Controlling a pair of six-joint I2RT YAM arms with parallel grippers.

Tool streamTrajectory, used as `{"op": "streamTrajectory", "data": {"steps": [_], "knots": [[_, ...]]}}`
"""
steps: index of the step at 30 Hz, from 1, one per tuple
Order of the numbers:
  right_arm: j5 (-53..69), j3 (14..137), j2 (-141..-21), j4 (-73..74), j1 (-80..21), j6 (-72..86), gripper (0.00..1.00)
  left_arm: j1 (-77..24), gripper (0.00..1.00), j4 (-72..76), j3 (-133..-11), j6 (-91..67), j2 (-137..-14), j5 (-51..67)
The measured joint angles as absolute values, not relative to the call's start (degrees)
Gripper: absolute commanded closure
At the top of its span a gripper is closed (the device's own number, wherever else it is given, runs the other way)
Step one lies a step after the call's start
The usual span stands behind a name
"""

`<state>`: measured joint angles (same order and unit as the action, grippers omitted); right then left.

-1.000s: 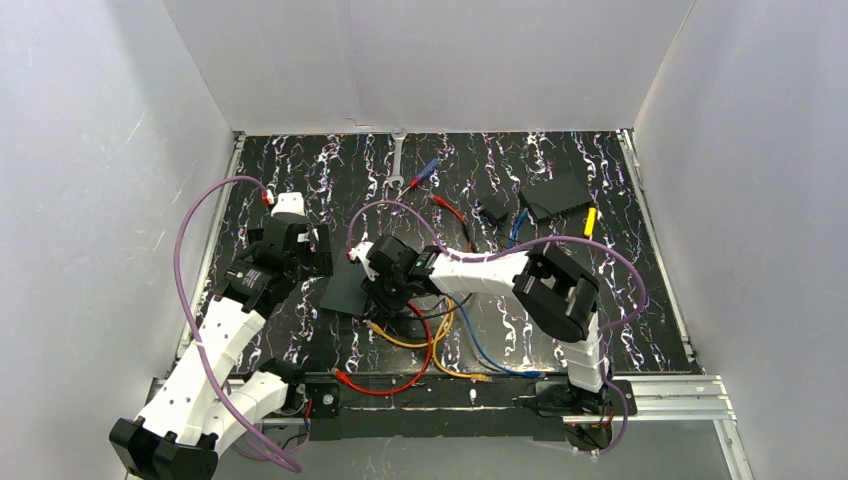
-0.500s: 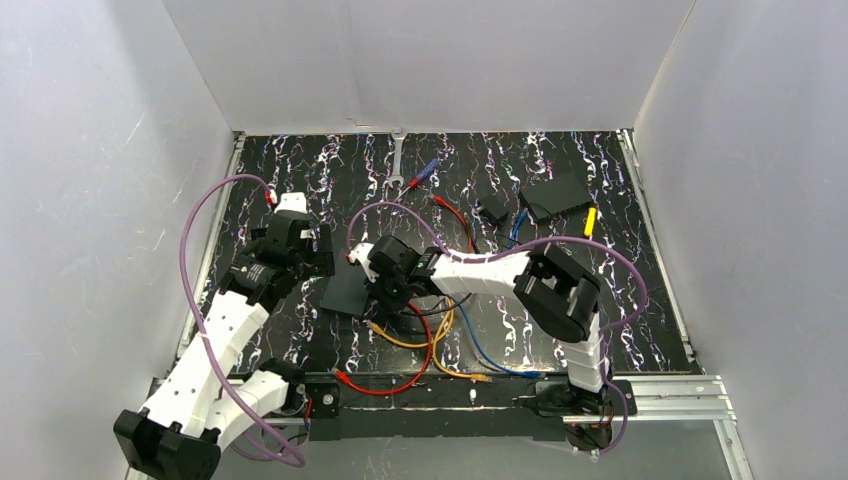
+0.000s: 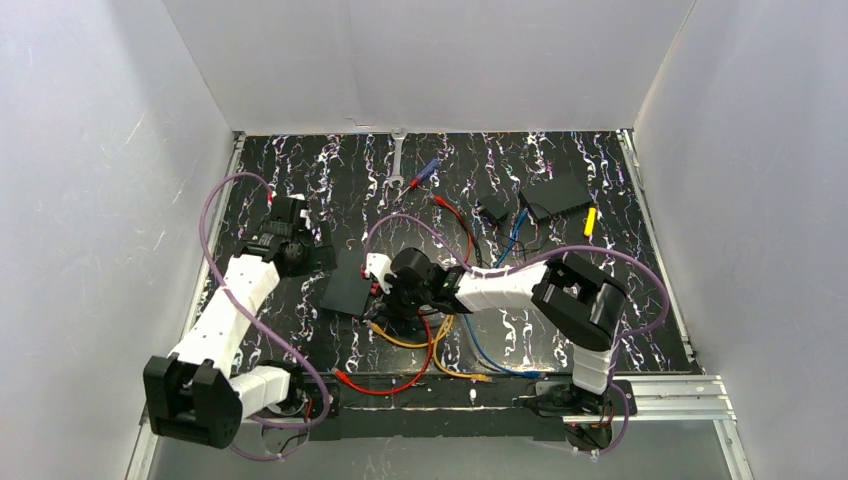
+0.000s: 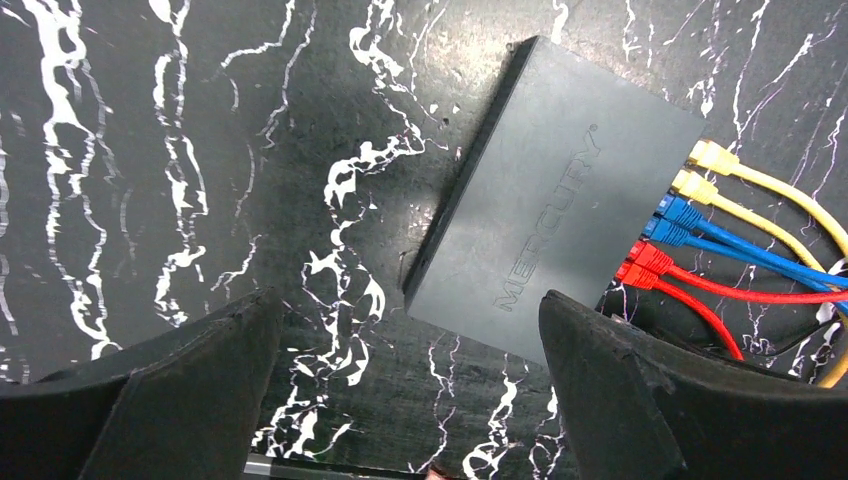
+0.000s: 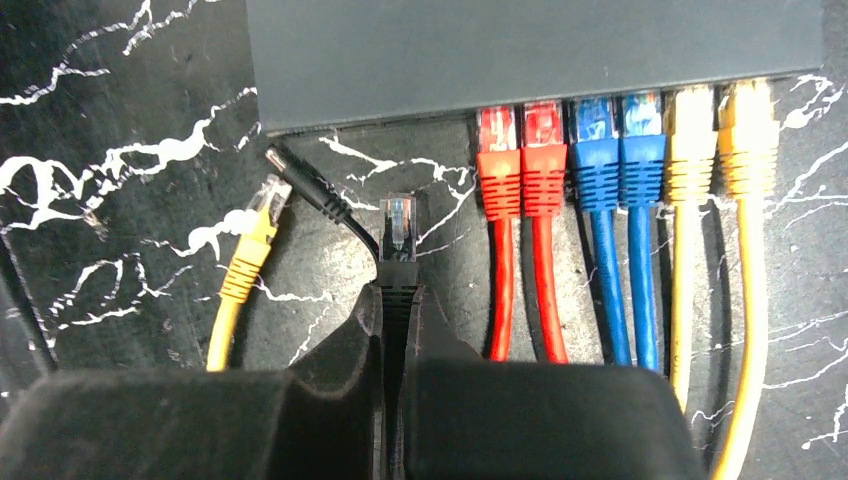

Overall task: Insert the plug into the switch port
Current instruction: Pick up the connector from the center of the board.

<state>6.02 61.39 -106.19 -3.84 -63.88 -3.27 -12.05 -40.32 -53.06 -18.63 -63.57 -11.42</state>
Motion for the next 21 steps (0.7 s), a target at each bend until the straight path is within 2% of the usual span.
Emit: {"op": "streamTrajectory", "data": {"steps": [14,21], "knots": [[5.32,50.04,-104.81,-23.94,-64.66,-8.08,0.99,-7.22,0.02,-41.04,-59.81,-19.59,-83.59,1.89],[3.73,48.93,-104.81,-27.73,-66.13,-9.28,0.99,-7.18,0.09,-41.3,-60.4,-19.05,-87.72,4.62]]}}
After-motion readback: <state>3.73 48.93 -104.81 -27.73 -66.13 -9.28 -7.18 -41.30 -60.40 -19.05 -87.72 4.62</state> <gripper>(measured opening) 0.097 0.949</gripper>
